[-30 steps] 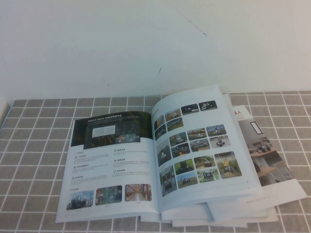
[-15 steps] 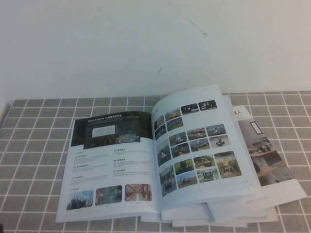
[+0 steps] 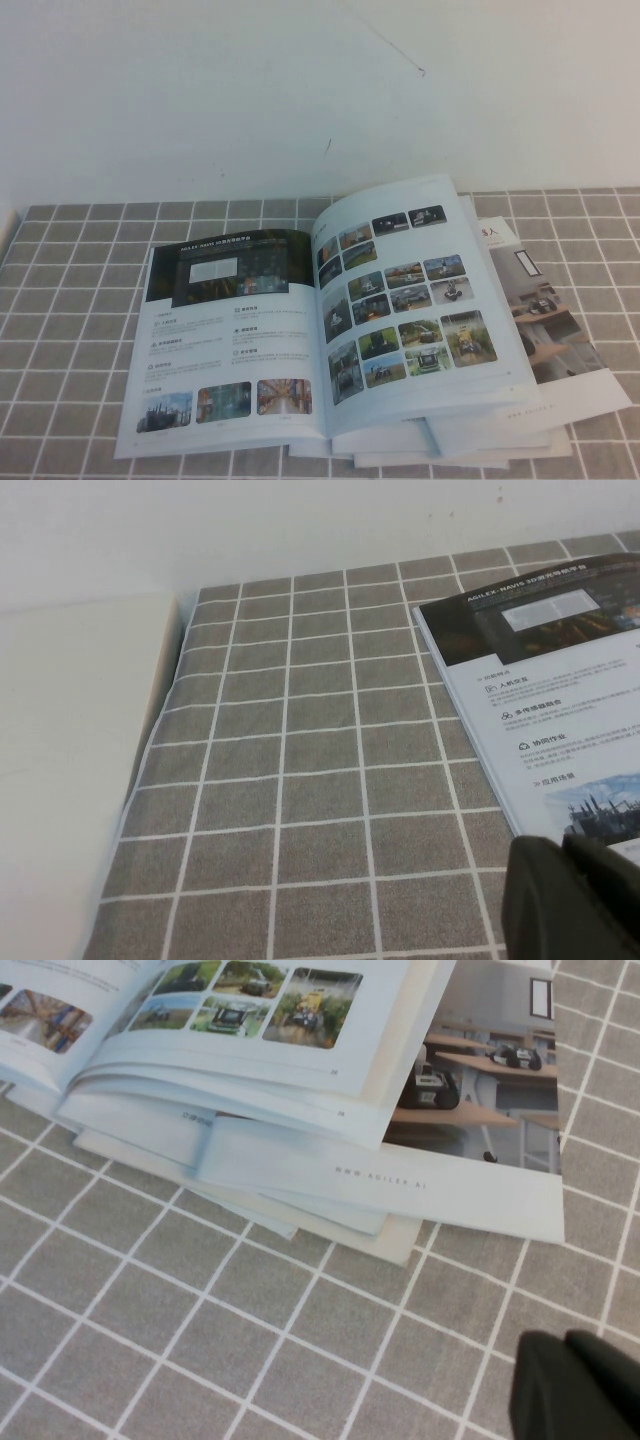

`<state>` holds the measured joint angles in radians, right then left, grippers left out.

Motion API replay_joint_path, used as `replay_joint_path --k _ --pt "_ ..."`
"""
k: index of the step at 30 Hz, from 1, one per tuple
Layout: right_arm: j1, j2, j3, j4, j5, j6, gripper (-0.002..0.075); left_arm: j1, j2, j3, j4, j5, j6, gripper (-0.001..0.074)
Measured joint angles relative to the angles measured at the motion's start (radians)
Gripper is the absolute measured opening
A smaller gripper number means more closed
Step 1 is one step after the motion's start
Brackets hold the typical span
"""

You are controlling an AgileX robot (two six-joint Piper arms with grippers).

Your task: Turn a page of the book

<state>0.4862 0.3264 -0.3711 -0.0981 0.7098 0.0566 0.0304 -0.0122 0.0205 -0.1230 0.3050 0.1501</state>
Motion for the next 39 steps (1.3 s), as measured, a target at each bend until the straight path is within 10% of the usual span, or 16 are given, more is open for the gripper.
replay_joint_path --k 39 --pt "0.0 0.0 0.0 0.0 0.0 0.0 -0.0003 -0.044 0.0 0.0 0.015 0.01 -0.089 -0.0002"
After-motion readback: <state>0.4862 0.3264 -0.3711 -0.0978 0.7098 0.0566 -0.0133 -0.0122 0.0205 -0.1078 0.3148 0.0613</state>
